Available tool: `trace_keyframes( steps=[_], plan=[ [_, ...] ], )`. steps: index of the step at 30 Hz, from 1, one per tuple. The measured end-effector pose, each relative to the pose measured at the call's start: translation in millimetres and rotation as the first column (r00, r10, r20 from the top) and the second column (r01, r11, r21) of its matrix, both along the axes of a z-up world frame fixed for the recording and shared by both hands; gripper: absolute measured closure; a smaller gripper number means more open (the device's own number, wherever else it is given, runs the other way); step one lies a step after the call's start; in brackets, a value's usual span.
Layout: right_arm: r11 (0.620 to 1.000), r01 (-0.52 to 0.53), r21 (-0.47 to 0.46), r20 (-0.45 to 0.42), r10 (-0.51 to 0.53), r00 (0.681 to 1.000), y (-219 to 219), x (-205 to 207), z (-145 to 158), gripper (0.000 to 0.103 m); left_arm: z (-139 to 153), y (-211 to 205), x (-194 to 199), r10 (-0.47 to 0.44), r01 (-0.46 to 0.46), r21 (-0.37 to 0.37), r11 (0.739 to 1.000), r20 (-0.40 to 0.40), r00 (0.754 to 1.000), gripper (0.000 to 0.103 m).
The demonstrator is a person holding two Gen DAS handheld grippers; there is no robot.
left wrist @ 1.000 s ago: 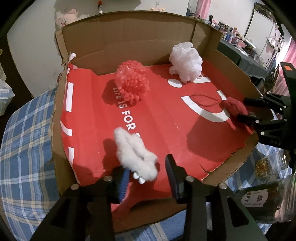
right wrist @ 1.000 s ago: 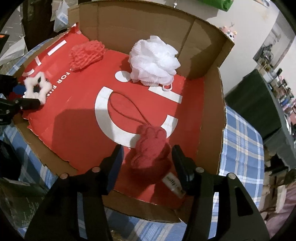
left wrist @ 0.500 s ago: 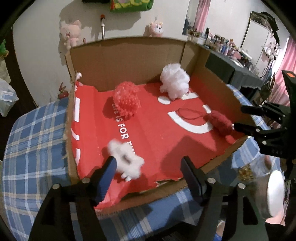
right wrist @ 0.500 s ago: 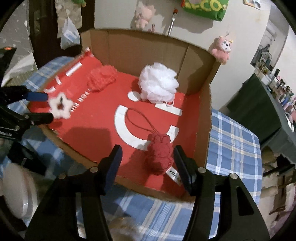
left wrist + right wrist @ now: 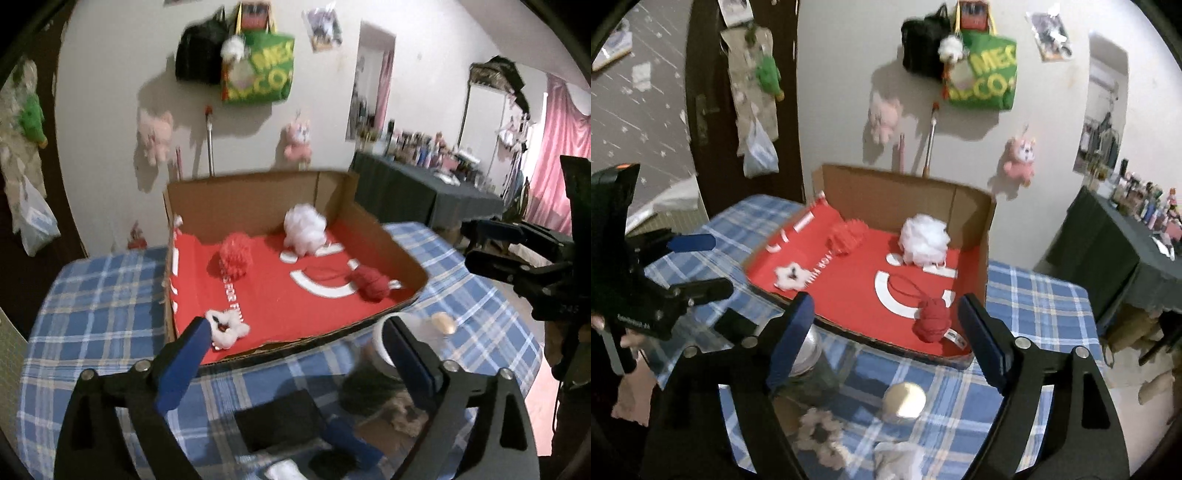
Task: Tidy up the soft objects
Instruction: 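Withdraw both open tools from the box back toward the table items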
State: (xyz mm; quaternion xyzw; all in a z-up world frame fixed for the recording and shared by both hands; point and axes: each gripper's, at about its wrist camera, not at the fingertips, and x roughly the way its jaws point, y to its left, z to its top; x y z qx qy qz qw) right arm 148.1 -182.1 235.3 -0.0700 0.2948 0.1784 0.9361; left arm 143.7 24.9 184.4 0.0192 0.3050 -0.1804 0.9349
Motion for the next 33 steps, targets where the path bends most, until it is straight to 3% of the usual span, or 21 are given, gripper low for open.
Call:
trace_keyframes(
  steps=[6, 14, 20, 25, 33],
  plan=[
    [0.994, 0.016, 0.105, 0.073, -0.024, 0.997, -11.2, -54.7, 9.3, 0.015, 15.9, 0.0, -67.5, 0.042, -0.036, -0.044, 0.998, 0.161, 0.986, 0.000],
    [0.984, 0.103, 0.149, 0.191, -0.130, 0.973, -17.6, -120.4, -1.7, 0.009, 7.2, -3.6, -118.9, 0.150, -0.137, -0.069, 0.988, 0.256, 0.955, 0.000],
    [0.974, 0.168, 0.150, 0.229, -0.199, 0.953, -20.7, -150.4, -37.0, 0.006, -19.5, -13.9, -146.7, 0.216, -0.202, -0.076, 0.976, 0.309, 0.926, 0.000],
    [0.968, 0.203, 0.149, 0.242, -0.235, 0.941, -20.1, -164.0, -69.1, 0.006, -41.2, -18.4, -165.5, 0.240, -0.218, -0.103, 0.970, 0.332, 0.912, 0.000],
    [0.960, 0.235, 0.154, 0.225, -0.266, 0.937, -18.5, -167.9, -111.2, 0.006, -79.1, -18.1, -161.1, 0.284, -0.266, -0.100, 0.959, 0.280, 0.917, 0.000]
  ],
)
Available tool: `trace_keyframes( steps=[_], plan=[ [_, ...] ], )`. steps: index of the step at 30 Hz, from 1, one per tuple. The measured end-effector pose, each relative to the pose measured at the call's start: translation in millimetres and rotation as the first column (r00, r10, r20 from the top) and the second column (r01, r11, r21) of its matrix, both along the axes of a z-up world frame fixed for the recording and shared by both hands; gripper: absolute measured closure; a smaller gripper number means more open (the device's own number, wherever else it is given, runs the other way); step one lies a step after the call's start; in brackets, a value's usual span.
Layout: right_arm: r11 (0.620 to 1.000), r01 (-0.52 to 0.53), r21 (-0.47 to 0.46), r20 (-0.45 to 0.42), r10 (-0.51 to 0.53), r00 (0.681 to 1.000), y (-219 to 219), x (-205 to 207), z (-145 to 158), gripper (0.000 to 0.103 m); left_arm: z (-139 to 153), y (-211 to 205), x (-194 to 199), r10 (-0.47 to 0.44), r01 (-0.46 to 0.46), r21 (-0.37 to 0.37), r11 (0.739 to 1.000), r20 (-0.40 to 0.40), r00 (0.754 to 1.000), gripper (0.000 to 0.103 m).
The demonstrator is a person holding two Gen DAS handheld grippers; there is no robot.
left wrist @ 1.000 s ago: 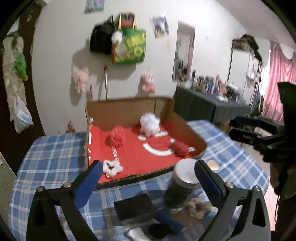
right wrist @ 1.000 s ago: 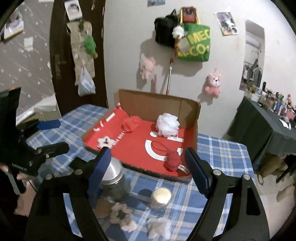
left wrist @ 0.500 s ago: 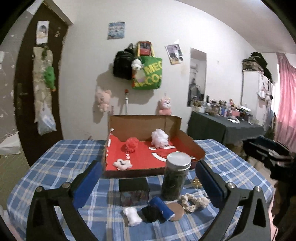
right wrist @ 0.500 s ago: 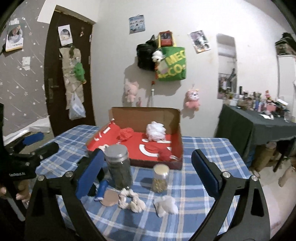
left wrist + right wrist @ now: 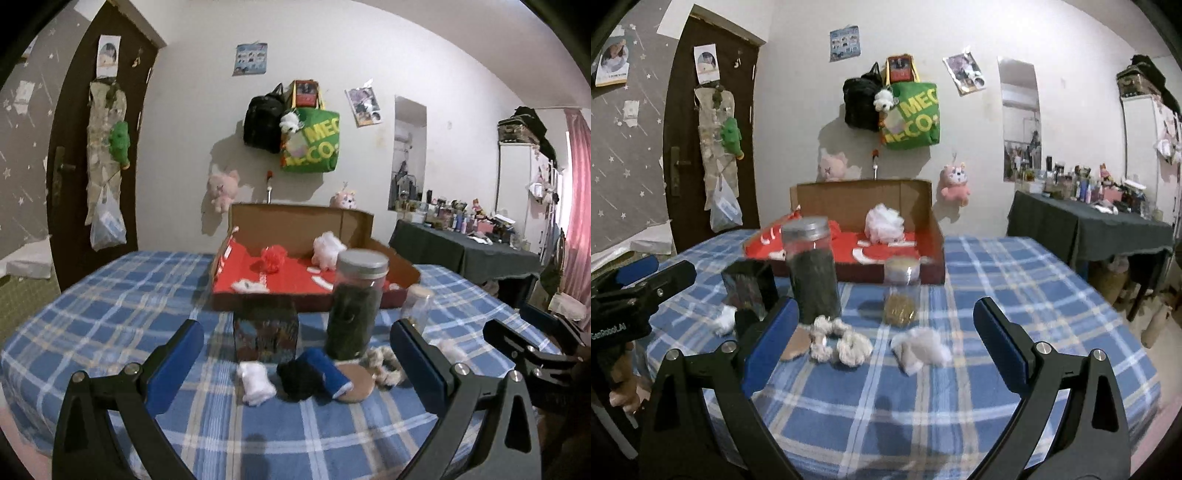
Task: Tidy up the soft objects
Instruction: 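Withdraw both open tools from the box back toward the table items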
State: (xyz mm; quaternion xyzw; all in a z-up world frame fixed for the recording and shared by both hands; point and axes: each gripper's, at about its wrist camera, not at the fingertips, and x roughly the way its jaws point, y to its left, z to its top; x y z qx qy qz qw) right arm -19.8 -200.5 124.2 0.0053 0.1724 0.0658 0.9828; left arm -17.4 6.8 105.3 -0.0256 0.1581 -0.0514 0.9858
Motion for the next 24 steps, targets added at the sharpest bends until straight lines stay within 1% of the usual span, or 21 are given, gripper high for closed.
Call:
trace_keyframes(
  steps=[3, 6, 12, 17, 24],
  plan=[
    [1.000, 0.013, -0.011, -0.020, -0.013, 1.000, 2.8, 4.3, -13.6, 0.006, -15.9, -0.7, 5.2, 0.013, -0.013, 0.006, 1.000, -0.040, 0.999, 0.000],
    [1.000, 0.009, -0.003, -0.058, -0.009, 0.998, 5.1, 10.8, -25.9, 0.006, -29.6, -0.2, 10.8, 0.019, -0.019, 0.008, 1.000, -0.079, 0.997, 0.000],
    [1.000, 0.017, 0.006, -0.104, -0.016, 0.994, 5.9, 18.8, -41.3, 0.006, -46.8, 0.6, 18.7, 0.039, -0.037, 0.016, 0.999, -0.125, 0.991, 0.000],
    [1.000, 0.011, 0.029, -0.143, -0.007, 0.990, 5.2, 25.8, -48.8, 0.006, -53.0, 3.2, 23.0, 0.046, -0.044, 0.016, 0.999, -0.158, 0.986, 0.000],
    [0.999, -0.013, 0.033, -0.178, 0.019, 0.984, 11.8, 39.7, -47.9, 0.006, -49.8, 17.6, 33.7, 0.069, -0.070, 0.004, 0.998, -0.182, 0.981, 0.000]
  ],
)
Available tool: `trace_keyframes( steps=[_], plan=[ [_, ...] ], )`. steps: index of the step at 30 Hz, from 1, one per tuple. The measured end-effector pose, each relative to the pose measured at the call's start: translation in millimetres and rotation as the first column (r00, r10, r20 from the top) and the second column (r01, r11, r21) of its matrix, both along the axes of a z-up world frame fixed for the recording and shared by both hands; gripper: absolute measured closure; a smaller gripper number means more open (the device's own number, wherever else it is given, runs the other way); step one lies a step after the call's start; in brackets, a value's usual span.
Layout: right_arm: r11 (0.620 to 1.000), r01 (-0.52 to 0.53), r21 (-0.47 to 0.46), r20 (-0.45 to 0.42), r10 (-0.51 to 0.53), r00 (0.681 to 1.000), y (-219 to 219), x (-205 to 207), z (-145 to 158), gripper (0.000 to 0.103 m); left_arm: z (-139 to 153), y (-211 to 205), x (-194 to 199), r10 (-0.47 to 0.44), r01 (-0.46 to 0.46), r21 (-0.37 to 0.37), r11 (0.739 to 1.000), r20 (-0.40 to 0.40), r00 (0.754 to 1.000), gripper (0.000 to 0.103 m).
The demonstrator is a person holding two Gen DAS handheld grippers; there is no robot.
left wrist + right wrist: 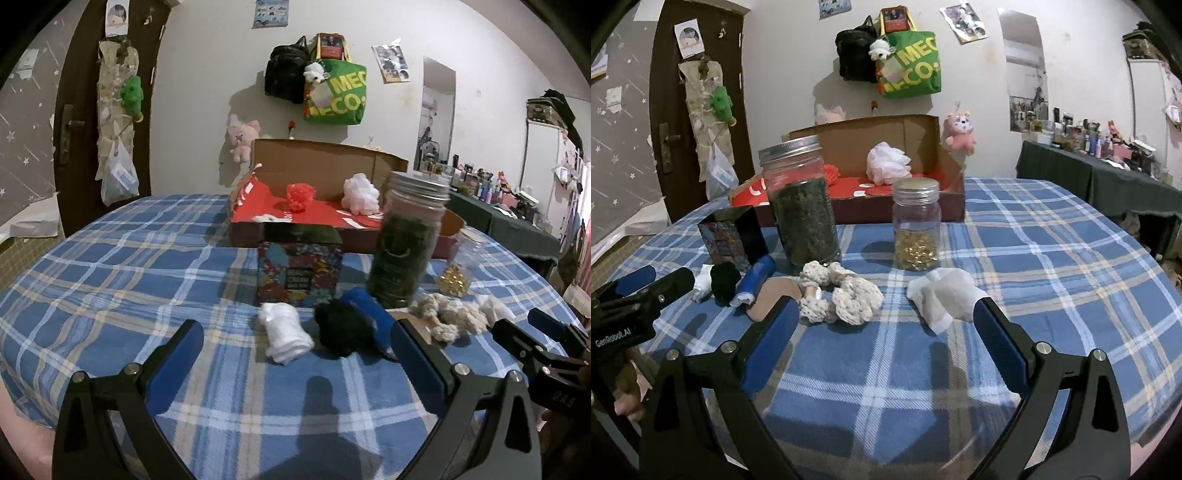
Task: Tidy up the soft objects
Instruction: 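Withdraw both open tools from the box back toward the table items, then grasp the white sock with the left tool while the right tool grasps the cream scrunchie, then carry the white sock and cream scrunchie over the red-lined box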
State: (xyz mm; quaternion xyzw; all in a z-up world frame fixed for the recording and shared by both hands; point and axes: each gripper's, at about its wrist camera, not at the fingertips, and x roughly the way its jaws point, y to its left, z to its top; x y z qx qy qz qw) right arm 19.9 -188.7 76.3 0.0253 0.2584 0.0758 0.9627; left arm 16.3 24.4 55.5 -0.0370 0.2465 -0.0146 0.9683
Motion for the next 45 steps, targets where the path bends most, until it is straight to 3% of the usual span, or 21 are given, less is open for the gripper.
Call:
trace_keyframes(
  steps=[8, 14, 17, 19, 20, 21, 22, 23, 26, 32, 45],
  plan=[
    [0.998, -0.068, -0.003, -0.067, 0.068, 0.995, 20.9, 28.8, 1.3, 0.006, 0.9, 22.0, 20.5, 0.024, -0.024, 0.000, 1.000, -0.066, 0.998, 0.001],
    [0.995, -0.100, 0.022, -0.143, 0.102, 0.984, 27.7, 49.9, -7.1, 0.007, -8.3, 32.3, 38.5, 0.013, -0.015, -0.009, 1.000, -0.164, 0.986, 0.019],
    [0.994, -0.105, 0.028, -0.183, 0.109, 0.977, 27.7, 57.2, -11.8, 0.028, -15.4, 32.4, 45.5, -0.004, 0.002, -0.013, 1.000, -0.208, 0.978, 0.030],
    [0.991, -0.125, 0.054, -0.221, 0.134, 0.966, 26.1, 62.3, -17.2, 0.050, -19.5, 31.0, 48.2, -0.034, 0.027, -0.033, 0.999, -0.228, 0.973, 0.048],
    [0.987, -0.138, 0.078, -0.226, 0.153, 0.962, 24.2, 63.3, -18.1, 0.051, -20.2, 28.5, 48.3, -0.058, 0.050, -0.041, 0.998, -0.227, 0.972, 0.052],
    [0.985, -0.144, 0.093, -0.224, 0.162, 0.961, 22.6, 63.4, -18.1, 0.059, -19.7, 26.3, 48.5, -0.068, 0.061, -0.040, 0.997, -0.225, 0.972, 0.063],
    [0.981, -0.161, 0.109, -0.225, 0.182, 0.957, 22.2, 63.4, -18.6, 0.073, -19.1, 22.8, 48.2, -0.096, 0.088, -0.044, 0.995, -0.222, 0.970, 0.082],
    [0.973, -0.181, 0.141, -0.227, 0.210, 0.951, 21.5, 63.3, -19.1, 0.077, -18.7, 18.8, 48.2, -0.134, 0.123, -0.062, 0.990, -0.226, 0.965, 0.086],
    [0.968, -0.187, 0.166, -0.218, 0.220, 0.951, 21.5, 59.2, -18.8, 0.081, -14.4, 11.3, 47.3, -0.133, 0.127, -0.041, 0.991, -0.211, 0.968, 0.089],
    [0.982, -0.175, 0.065, -0.128, 0.182, 0.975, 27.1, 39.7, -2.7, 0.082, -4.2, 7.6, 42.3, -0.145, 0.140, -0.042, 0.989, -0.182, 0.973, 0.090],
    [0.984, -0.157, 0.084, -0.066, 0.163, 0.984, 14.8, 31.9, 18.3, 0.082, 17.1, 4.8, 33.2, -0.150, 0.146, -0.037, 0.989, -0.126, 0.981, 0.090]
  ],
)
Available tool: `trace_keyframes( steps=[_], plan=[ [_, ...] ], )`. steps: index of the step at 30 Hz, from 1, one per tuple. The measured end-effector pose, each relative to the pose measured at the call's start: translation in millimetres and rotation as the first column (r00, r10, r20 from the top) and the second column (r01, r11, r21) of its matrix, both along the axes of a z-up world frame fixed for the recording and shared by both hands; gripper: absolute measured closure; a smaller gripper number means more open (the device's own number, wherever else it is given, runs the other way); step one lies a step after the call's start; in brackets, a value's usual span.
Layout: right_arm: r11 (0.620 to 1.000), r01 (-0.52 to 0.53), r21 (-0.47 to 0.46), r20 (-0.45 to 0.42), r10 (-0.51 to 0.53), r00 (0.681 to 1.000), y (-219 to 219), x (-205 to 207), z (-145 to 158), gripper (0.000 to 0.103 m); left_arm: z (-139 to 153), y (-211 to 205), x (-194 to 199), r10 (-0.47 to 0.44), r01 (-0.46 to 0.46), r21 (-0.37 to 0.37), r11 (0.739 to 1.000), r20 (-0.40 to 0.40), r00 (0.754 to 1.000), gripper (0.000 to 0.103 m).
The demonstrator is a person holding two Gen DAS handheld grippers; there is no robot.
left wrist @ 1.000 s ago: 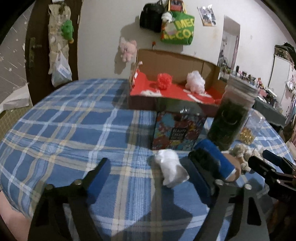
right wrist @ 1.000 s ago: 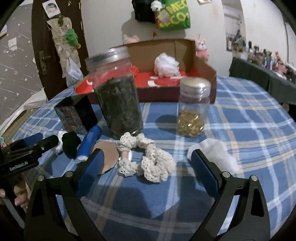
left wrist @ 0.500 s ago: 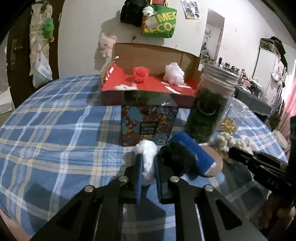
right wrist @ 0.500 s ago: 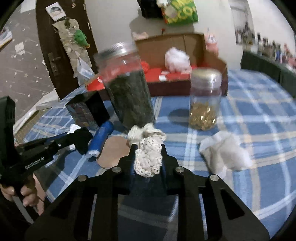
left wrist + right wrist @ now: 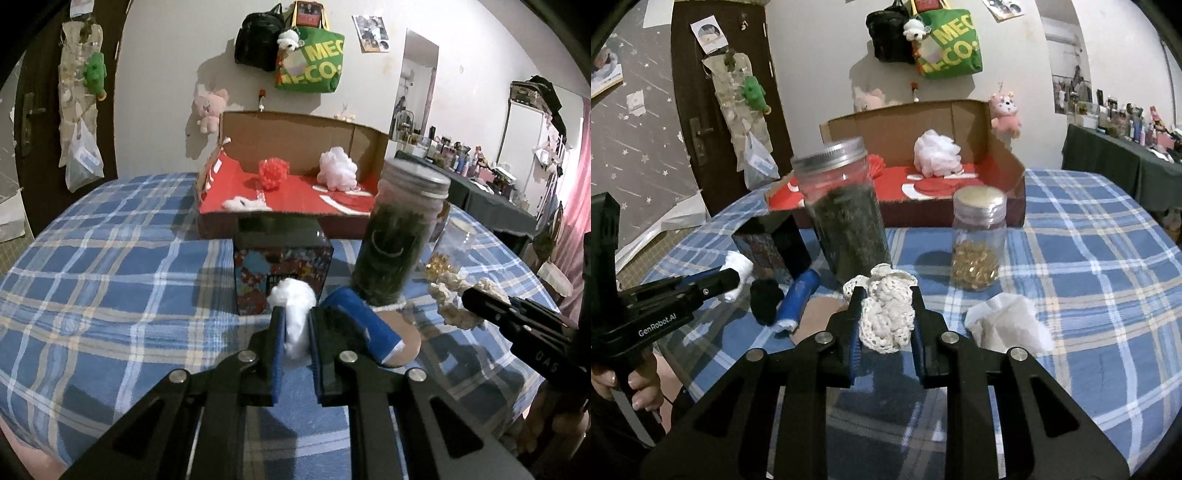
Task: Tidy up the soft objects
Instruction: 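Carry the white sock and cream scrunchie over the red-lined box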
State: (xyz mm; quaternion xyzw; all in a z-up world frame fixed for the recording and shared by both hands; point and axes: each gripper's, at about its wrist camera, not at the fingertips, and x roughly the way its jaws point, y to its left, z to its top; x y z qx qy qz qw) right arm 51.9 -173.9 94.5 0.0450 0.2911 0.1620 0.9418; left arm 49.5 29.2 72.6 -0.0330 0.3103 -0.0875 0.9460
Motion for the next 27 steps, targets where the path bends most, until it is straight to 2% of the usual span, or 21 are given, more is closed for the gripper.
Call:
trace_keyframes(
  steps=[16, 27],
  plan=[
    [0.998, 0.058, 0.021, 0.081, -0.059, 0.995, -23.9, 3.5, 35.7, 0.082, 33.9, 5.9, 2.4, 0.015, -0.015, -0.010, 1.000, 0.084, 0.996, 0.090],
    [0.995, 0.088, 0.038, 0.113, -0.092, 0.989, -43.1, 22.0, 55.9, 0.082, 51.3, 5.0, 20.5, 0.012, -0.011, -0.009, 1.000, 0.116, 0.993, 0.090]
  ],
)
